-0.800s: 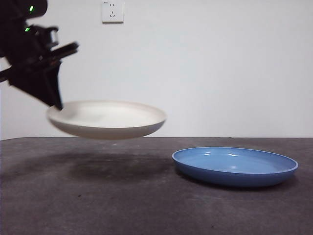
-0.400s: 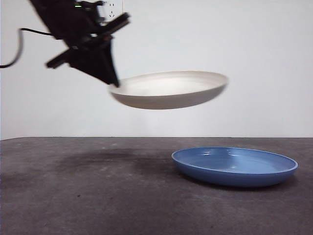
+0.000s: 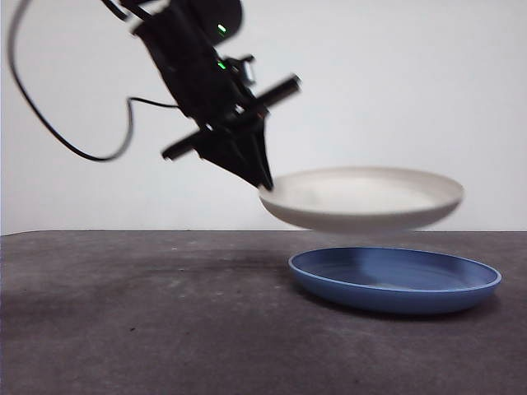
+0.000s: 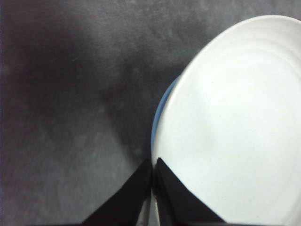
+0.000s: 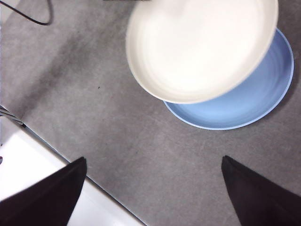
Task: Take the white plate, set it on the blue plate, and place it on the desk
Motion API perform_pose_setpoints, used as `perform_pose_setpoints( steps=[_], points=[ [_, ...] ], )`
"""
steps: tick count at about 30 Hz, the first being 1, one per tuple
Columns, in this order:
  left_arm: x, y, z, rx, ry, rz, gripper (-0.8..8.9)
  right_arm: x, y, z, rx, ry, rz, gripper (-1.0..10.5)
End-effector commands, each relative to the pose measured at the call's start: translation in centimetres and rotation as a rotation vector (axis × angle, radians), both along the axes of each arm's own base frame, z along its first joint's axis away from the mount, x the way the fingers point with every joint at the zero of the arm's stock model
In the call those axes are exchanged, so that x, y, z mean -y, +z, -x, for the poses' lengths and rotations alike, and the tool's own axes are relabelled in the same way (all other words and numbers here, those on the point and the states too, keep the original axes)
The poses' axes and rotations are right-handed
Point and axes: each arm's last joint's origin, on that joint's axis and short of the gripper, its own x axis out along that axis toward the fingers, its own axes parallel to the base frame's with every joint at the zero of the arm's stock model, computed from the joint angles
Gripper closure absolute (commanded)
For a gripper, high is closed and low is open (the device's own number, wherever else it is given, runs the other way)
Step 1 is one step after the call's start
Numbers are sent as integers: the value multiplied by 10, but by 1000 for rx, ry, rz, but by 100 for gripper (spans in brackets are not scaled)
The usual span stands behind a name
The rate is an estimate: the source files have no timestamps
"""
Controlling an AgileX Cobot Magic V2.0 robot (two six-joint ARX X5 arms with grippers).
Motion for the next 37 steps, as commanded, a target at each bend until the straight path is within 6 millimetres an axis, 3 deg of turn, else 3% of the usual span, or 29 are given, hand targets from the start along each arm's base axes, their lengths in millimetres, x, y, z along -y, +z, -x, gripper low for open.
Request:
perform_pose_setpoints(
  steps=[1,10,15,19,25,32,37],
  points=[
    [16,-11,-7,-7,-2,-17,804,0,7,4,29,-10,-15,485],
    [40,-41,-16,-51,-29,-56,805,1,10,12,51,-21,-30,485],
    [45,-48,-14,-61,-41,-66,805,1,10,11,51,-21,-29,485],
    [46,-48,-13,-54,-54,-69,781,1,10,11,52,-21,-29,485],
    [46,-49,-12,-65,-54,-76,468,1,10,11,52,-21,-29,485],
    [45,-40,-12,-80,-71,-101,465,1,10,11,52,-21,-29,485],
    [43,-20,-11,-75,-111,-132,466,1,10,11,52,-26,-24,485]
  ],
)
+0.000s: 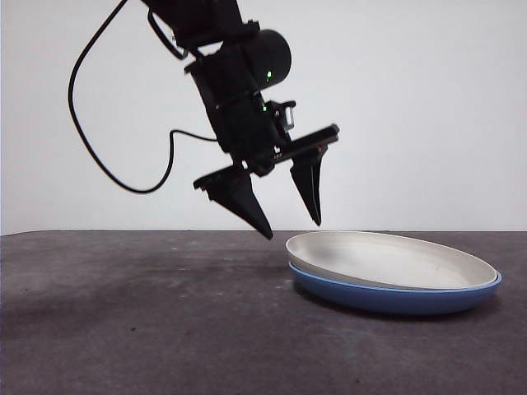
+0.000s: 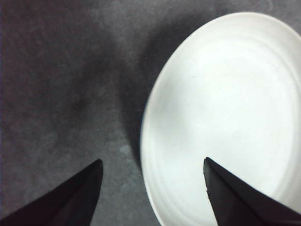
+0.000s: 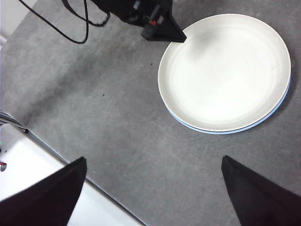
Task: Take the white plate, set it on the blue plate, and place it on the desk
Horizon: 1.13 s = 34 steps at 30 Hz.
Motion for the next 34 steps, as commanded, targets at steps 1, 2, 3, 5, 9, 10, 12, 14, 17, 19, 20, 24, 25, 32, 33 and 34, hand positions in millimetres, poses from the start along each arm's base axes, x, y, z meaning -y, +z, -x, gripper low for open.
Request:
perform_pose_setpoints(
  steps=[1,2,3,5,9,10,12,14,17,19,20,24,25,32,33,34],
  points=[
    [4,11,0,28,-55,-12,467,0,6,0,19,-15,4,485],
    [2,19,1,39,-55,-6,467,0,5,0,21,-22,11,485],
    [-1,27,2,53,-54,1,467,0,5,-1,21,-29,18,485],
    [-8,44,7,83,-55,17,467,1,5,-1,22,-39,28,485],
    [-30,87,20,153,-49,51,467,1,5,-1,22,-40,30,485],
    [-35,98,24,171,-49,58,467,1,5,-1,22,-40,30,485],
    [-50,120,34,212,-43,74,467,1,5,-1,22,-42,32,485],
    [-66,139,43,243,-24,89,467,1,5,-2,24,-54,44,485],
    [-89,160,58,265,-9,84,467,2,5,-2,25,-69,58,485],
    [-102,169,70,278,-7,77,467,2,4,-2,25,-72,62,485],
    [-109,171,77,288,-6,78,467,2,5,-2,25,-72,62,485],
    [-132,168,110,304,2,82,466,2,5,-2,25,-72,62,485],
    [-137,165,118,306,0,83,466,2,4,-2,25,-72,62,485],
    [-167,121,189,217,-203,297,470,2,4,-2,15,-81,53,485],
    [-169,115,194,194,-222,315,470,2,4,-2,12,-85,49,485],
    [-170,111,198,180,-231,323,470,2,4,-2,11,-86,49,485]
  ],
)
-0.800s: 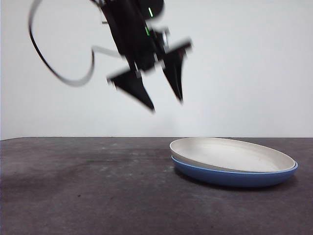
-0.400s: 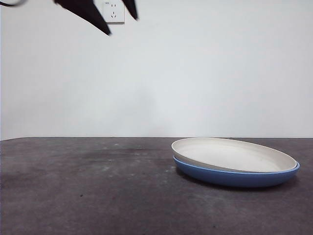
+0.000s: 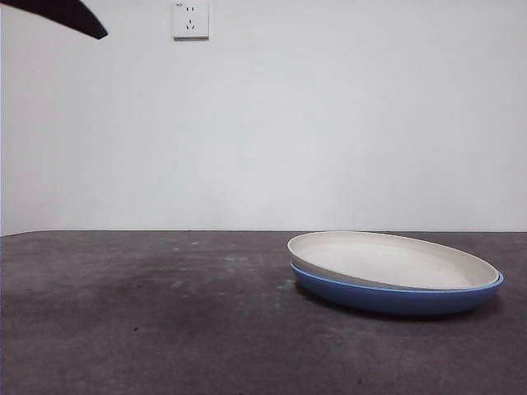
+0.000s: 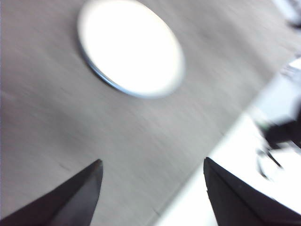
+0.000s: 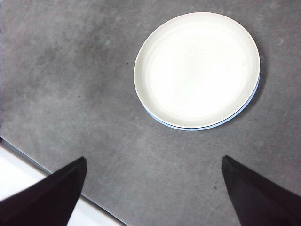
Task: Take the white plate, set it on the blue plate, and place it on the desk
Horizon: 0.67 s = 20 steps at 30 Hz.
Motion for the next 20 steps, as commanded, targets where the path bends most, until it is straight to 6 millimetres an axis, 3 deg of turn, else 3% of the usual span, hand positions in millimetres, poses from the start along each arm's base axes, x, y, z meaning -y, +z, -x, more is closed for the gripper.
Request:
perform_pose_setpoints(
  steps=[1,8,12,20],
  points=[
    [0,-5,4,7,-39,11,470,0,6,0,12,-9,-14,485],
    [-1,-3,5,25,-39,20,470,0,5,-2,-14,-41,-27,485],
    [-1,-3,5,28,-39,21,470,1,1,-12,-48,-149,30,485],
    [-1,-3,5,46,-54,13,470,-5,-17,-70,-124,-201,80,486]
  ],
)
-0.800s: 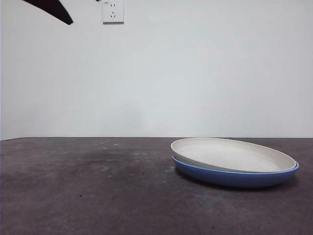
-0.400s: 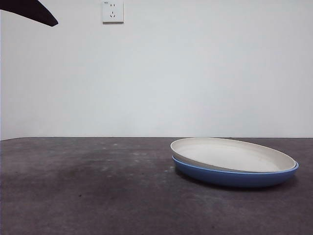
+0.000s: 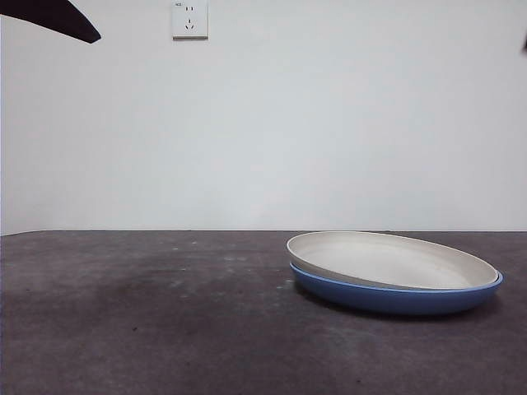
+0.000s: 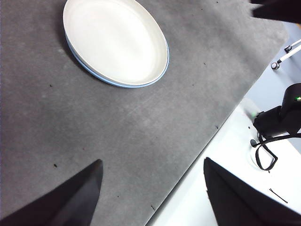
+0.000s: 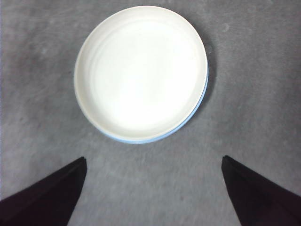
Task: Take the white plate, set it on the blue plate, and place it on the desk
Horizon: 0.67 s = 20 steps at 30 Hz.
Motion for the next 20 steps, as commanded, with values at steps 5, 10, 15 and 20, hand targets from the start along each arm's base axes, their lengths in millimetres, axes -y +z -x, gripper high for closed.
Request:
perform_pose_setpoints(
  steps=[5,10,15,20],
  points=[
    [2,2,-1,23,-23,1,470,-7,-28,-60,-91,-23,21,518],
    [2,2,-1,21,-23,0,470,-11,-62,-97,-174,-27,32,524],
    [2,2,-1,19,-23,-1,470,-11,-93,-121,-246,-34,42,539],
    [2,2,-1,18,-23,-1,470,-11,-113,-134,-275,-38,46,602]
  ],
)
